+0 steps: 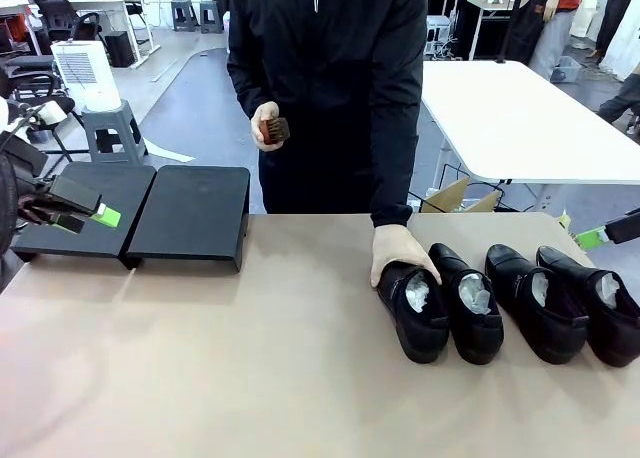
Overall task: Organize the shoes by placing them on the stand.
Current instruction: Pick up one Shoe and place it in the middle of the table.
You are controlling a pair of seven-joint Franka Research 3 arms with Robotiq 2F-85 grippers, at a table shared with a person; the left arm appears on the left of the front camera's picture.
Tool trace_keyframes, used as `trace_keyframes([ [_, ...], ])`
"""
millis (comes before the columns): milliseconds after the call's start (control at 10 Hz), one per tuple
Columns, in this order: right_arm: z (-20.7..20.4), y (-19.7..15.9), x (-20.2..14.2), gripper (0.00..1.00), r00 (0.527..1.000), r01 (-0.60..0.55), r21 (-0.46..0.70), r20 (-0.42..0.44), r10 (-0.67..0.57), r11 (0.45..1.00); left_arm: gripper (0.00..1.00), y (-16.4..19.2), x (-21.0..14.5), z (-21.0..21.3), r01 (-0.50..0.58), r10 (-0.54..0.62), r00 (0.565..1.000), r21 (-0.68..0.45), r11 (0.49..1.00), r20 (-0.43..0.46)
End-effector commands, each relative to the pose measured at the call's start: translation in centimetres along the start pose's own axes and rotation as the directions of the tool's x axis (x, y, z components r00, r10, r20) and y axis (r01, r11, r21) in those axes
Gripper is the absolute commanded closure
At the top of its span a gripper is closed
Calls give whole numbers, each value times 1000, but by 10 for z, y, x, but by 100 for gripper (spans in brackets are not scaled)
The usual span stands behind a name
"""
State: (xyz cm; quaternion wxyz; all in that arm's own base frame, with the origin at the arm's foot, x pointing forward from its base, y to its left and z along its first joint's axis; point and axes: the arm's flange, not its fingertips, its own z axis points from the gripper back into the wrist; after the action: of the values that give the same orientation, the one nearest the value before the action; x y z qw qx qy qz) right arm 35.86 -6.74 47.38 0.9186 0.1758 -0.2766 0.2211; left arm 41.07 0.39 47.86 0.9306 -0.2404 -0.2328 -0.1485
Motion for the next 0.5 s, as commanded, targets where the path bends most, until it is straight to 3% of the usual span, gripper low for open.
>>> trace_keyframes([
  [0,0,0,0,0,1000,6,12,7,-6,1000,0,3,-1,0,17,-17,1000,2,1000,-7],
  [400,0,0,0,0,1000,6,12,7,-6,1000,0,3,-1,0,17,-17,1000,2,1000,-7],
])
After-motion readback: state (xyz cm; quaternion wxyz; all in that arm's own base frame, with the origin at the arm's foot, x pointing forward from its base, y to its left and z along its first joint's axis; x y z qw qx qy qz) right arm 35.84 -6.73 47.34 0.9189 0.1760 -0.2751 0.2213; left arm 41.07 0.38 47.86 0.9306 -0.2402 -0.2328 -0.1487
